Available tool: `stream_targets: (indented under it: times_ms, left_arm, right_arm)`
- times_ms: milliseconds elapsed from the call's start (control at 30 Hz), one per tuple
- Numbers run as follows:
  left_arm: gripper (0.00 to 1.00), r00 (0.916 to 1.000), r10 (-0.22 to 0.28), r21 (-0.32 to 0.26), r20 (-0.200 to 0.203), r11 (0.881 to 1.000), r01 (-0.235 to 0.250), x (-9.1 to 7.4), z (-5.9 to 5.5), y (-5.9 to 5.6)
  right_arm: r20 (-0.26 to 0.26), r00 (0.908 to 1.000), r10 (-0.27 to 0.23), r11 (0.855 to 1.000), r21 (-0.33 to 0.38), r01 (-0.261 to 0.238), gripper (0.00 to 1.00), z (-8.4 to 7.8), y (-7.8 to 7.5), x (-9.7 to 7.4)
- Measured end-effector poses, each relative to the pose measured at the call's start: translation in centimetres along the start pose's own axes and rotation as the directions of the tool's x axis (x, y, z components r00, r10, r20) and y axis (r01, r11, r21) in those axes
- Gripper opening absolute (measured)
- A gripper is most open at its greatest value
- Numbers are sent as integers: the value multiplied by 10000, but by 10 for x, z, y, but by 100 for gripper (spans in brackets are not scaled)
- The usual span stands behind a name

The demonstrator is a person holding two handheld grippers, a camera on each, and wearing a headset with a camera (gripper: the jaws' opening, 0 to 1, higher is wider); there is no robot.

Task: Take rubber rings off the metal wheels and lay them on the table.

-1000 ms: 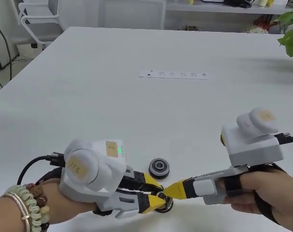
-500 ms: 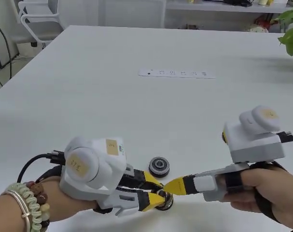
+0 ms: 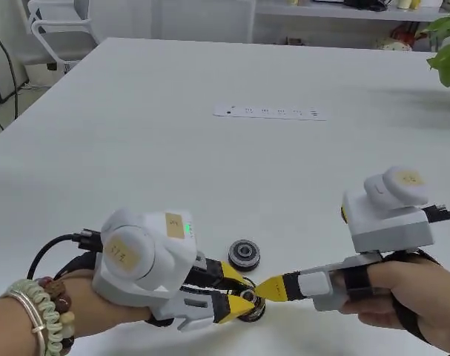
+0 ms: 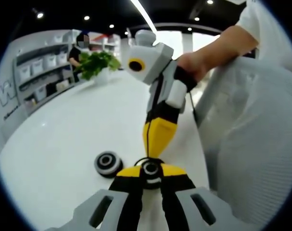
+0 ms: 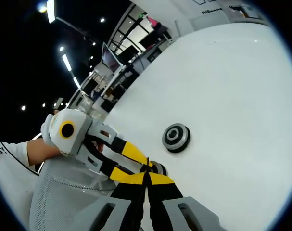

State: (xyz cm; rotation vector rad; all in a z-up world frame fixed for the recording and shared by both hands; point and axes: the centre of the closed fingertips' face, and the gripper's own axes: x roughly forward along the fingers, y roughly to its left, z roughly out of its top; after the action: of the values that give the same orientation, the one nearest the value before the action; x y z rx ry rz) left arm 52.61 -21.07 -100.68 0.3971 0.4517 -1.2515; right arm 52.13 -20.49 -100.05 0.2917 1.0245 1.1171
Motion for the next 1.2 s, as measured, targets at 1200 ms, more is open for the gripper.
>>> stream_targets:
  times_ms: [1200]
  left_arm:
    - [46, 9999, 98, 275, 102, 9996, -101, -43, 45, 9]
  right_arm:
    - [1050, 9943, 183, 9995, 229, -208, 0, 26, 8, -15]
